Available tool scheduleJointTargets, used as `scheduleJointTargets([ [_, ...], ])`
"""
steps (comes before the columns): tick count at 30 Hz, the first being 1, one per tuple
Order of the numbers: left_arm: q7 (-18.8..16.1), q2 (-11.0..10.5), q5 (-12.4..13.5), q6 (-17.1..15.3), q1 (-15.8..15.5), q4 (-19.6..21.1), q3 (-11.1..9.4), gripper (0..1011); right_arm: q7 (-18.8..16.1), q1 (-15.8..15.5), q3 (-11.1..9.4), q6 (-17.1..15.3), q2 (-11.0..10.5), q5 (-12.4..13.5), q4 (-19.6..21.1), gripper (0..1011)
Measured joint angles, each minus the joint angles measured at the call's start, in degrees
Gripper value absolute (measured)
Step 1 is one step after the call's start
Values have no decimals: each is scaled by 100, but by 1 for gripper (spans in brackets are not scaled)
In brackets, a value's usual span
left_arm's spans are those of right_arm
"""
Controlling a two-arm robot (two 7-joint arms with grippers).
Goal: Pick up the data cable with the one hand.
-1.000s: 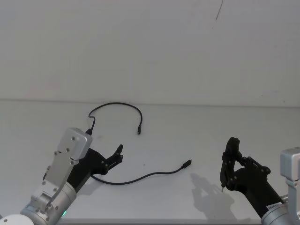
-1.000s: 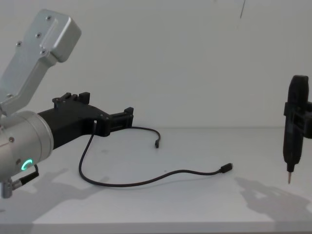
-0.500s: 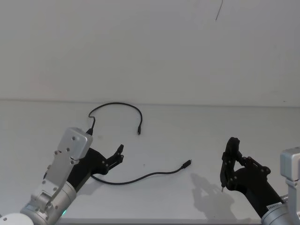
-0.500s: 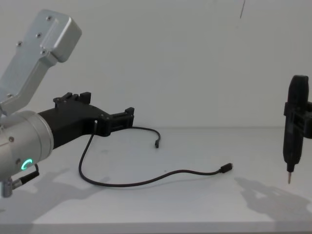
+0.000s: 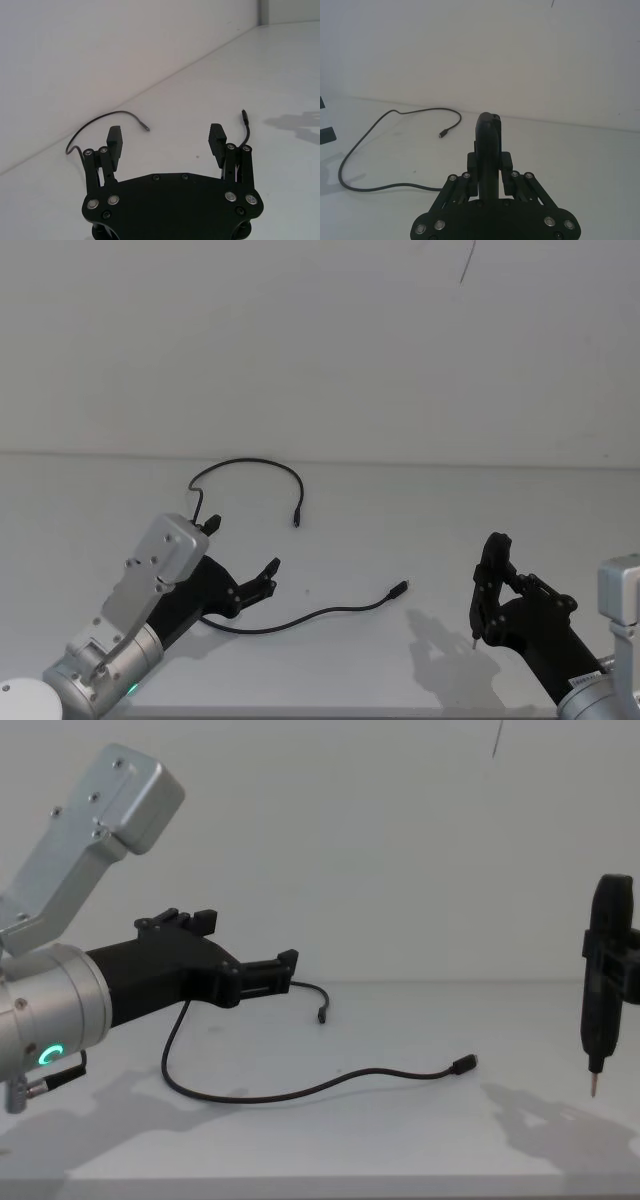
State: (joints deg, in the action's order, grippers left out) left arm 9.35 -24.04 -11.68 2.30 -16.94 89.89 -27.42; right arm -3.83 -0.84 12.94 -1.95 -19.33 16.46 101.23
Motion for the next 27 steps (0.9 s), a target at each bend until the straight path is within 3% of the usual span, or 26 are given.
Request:
scheduleJointTargets([
  [10, 110, 61, -134, -110, -7, -48, 61, 1001, 0, 0, 0, 0, 0, 0, 0, 269],
  [27, 97, 453, -700, -1145, -1, -72, 260, 1001, 0, 0, 0, 0, 0, 0, 0, 269],
])
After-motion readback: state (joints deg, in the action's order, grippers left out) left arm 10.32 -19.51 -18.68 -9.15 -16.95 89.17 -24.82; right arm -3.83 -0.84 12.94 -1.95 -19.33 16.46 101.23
